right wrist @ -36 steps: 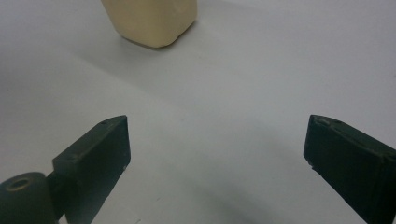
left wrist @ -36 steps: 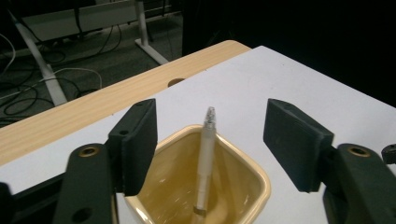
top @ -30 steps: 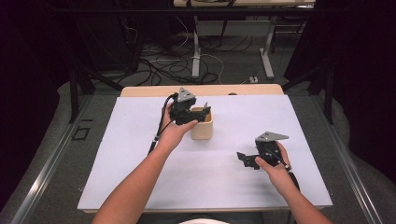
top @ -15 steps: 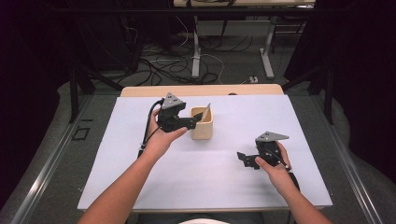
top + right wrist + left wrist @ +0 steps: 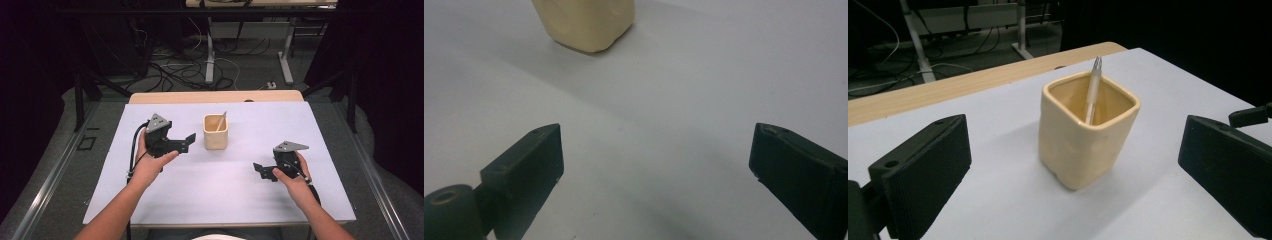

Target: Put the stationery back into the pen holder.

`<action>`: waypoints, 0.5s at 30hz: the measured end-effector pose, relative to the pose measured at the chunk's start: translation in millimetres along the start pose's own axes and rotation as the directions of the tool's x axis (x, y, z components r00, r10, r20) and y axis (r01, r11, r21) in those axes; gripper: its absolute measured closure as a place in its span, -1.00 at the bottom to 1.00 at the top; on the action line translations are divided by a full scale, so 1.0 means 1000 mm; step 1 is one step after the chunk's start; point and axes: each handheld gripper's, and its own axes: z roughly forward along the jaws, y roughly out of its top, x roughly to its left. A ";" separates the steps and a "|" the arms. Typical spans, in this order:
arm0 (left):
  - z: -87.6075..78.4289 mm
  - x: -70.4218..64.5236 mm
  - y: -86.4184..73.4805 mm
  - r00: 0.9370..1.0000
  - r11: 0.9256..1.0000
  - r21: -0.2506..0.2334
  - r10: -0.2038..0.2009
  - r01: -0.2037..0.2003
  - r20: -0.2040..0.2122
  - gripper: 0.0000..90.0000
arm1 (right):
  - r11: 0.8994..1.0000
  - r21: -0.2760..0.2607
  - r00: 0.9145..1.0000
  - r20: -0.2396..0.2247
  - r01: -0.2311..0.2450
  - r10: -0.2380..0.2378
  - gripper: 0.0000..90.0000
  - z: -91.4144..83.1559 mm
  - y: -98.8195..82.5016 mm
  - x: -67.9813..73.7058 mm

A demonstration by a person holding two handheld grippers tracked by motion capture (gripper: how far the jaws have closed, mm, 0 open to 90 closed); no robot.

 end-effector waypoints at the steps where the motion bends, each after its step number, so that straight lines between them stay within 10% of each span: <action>1: -0.002 0.002 -0.003 1.000 1.000 -0.001 -0.005 0.005 -0.008 -0.99 | 1.000 0.000 1.000 0.000 0.000 0.000 -0.84 0.000 0.000 0.000; 15: -0.029 0.020 -0.053 0.998 0.999 0.016 -0.042 0.043 -0.056 -0.99 | 1.000 -0.003 1.000 0.007 -0.001 0.001 -0.84 0.000 0.000 -0.001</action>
